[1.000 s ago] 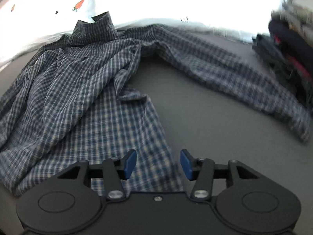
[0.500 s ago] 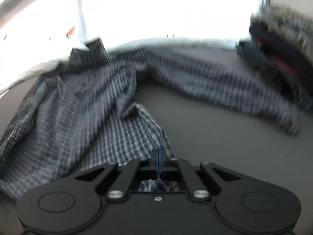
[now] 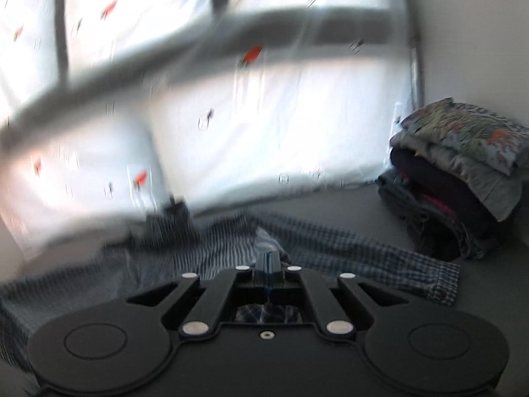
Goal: Fold clothes
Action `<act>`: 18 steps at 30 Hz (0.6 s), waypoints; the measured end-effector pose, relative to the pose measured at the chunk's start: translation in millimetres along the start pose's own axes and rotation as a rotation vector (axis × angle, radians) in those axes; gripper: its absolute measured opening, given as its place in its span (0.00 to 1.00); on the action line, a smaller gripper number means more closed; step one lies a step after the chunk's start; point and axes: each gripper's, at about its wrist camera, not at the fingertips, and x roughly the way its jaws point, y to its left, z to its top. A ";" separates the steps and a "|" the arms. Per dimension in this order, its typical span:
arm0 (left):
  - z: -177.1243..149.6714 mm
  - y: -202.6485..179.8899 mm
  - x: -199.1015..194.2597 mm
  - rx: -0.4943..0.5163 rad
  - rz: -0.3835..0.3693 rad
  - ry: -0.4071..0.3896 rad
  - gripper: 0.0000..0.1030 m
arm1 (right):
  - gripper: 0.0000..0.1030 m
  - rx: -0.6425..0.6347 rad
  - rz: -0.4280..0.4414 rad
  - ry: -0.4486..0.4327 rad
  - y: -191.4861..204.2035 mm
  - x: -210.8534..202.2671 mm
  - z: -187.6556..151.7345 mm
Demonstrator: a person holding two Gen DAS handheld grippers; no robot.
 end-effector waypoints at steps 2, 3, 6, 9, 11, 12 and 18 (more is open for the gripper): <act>2.1 6.4 -5.3 -0.033 0.001 0.012 0.02 | 0.00 0.036 -0.015 -0.012 -10.3 -7.3 5.3; 0.1 10.2 -2.5 -0.038 0.016 0.029 0.02 | 0.01 0.042 -0.032 -0.007 -14.8 -6.2 3.3; -15.9 27.0 19.4 -0.072 0.086 0.105 0.02 | 0.00 0.050 -0.090 0.053 -27.8 8.6 -14.5; -45.4 48.8 54.2 -0.122 0.133 0.188 0.02 | 0.01 0.038 -0.151 0.158 -37.7 36.4 -48.7; -67.8 62.6 79.5 -0.137 0.169 0.243 0.02 | 0.01 0.017 -0.185 0.238 -41.8 57.8 -75.9; -77.4 65.5 89.0 -0.123 0.190 0.271 0.02 | 0.01 0.004 -0.198 0.273 -43.7 66.8 -88.8; -111.2 68.0 117.0 -0.032 0.272 0.378 0.07 | 0.02 -0.077 -0.283 0.429 -48.4 97.0 -141.9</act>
